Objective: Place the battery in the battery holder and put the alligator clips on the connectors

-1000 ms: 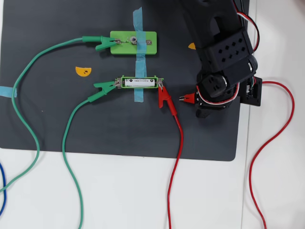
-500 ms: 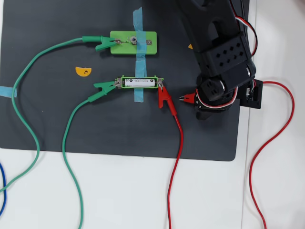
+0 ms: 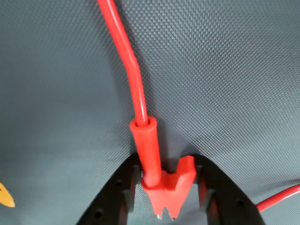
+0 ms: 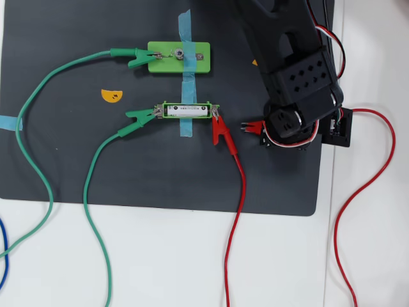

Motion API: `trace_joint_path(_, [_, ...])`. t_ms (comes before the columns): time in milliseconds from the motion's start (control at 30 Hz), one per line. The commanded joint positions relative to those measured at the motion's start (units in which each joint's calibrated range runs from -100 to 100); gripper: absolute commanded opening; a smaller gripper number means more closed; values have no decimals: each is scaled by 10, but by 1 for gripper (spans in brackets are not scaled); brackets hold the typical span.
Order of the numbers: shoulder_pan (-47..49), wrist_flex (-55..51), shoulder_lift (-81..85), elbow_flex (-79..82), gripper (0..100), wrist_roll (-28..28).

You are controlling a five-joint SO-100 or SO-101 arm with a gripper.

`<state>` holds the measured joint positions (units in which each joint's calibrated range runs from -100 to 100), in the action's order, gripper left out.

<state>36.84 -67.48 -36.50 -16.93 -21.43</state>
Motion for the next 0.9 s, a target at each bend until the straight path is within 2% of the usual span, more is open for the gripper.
trace_joint_path(0, [-11,0,-10,-2,1,-2])
trace_joint_path(300, [-17,-1,-8,6,1,3])
trace_joint_path(433, [-15,-1,-2,10,1,30])
trace_joint_path(867, [13,7,224,168,1,36])
